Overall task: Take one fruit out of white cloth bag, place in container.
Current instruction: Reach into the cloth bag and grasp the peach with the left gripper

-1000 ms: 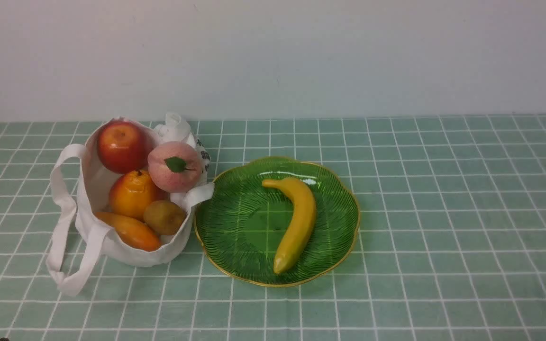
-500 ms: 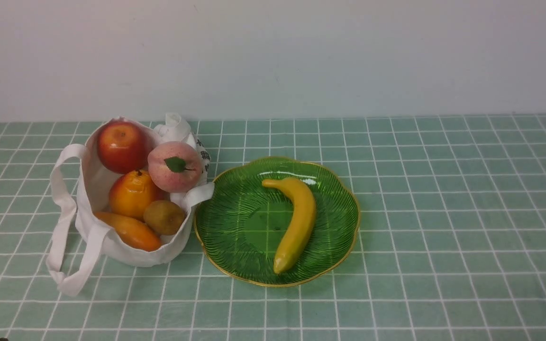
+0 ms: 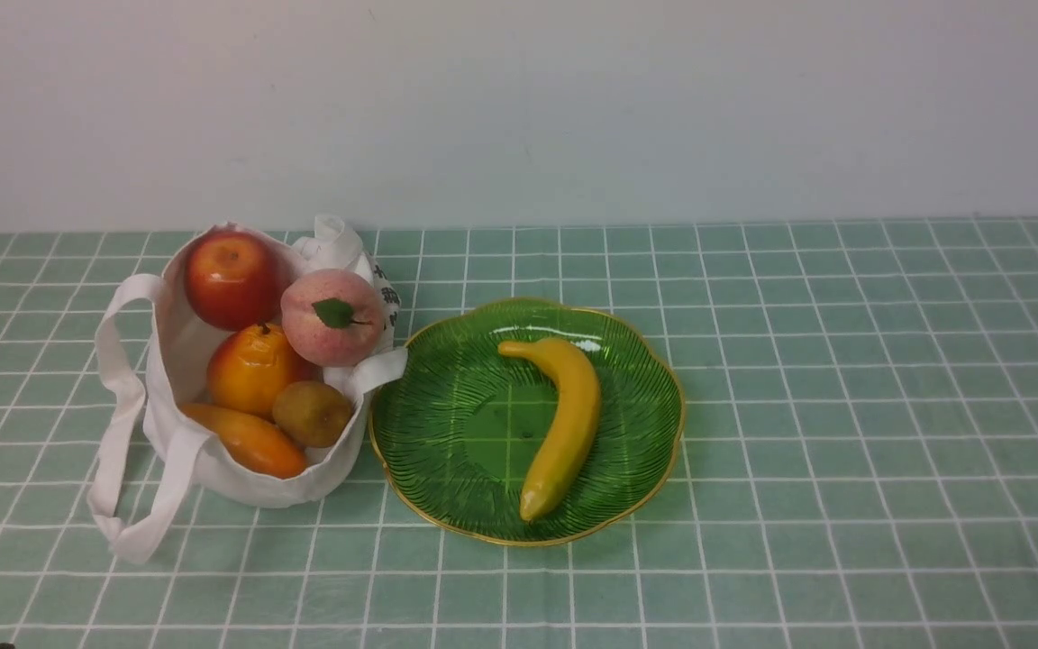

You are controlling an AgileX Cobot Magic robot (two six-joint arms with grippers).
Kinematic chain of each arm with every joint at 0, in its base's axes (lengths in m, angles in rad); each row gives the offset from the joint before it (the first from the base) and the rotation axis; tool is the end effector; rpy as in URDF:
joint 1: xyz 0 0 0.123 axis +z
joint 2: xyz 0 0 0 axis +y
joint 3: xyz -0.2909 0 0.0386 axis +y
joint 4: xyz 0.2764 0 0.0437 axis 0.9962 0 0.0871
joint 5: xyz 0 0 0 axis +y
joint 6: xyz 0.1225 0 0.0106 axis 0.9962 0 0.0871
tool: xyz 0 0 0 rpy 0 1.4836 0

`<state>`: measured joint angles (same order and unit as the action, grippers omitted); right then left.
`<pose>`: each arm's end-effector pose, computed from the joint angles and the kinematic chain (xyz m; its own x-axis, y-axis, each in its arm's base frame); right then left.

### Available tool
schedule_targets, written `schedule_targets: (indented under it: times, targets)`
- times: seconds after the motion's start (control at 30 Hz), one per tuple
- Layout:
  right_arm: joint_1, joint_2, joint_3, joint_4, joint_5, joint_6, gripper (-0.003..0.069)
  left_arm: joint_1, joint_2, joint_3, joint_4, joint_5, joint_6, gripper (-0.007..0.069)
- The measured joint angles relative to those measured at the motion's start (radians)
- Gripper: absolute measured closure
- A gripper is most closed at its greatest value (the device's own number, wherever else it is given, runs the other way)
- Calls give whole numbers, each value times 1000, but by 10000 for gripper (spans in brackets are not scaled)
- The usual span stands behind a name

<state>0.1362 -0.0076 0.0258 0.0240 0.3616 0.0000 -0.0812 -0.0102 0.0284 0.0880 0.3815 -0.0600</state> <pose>0.1026 0.0151 0.1625 -0.2888 -0.0169 -0.9572 -0.1374 0.9902 0.0239 0.1028 -0.0043 0.1596 -0.3040 0.0465 -0.9515 0.0566 0.9979 0.0307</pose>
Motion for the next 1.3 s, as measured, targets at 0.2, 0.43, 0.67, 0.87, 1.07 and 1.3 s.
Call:
schedule_targets:
  times: [0.2,0.43,0.67,0.87,1.07,1.3]
  targets:
    - [0,0,0,0,0,0,674,0,0,0,0,0,0,632]
    - [0,0,0,0,0,0,674,0,0,0,-156,0,-98,632]
    - [0,0,0,0,0,0,674,0,0,0,-720,5,-348,632]
    - [0,0,0,0,0,0,674,0,0,0,-889,-14,-349,632]
    - [0,0,0,0,0,0,674,0,0,0,-903,-92,-334,632]
    - [0,0,0,0,0,0,674,0,1,-11,-881,-96,-284,632]
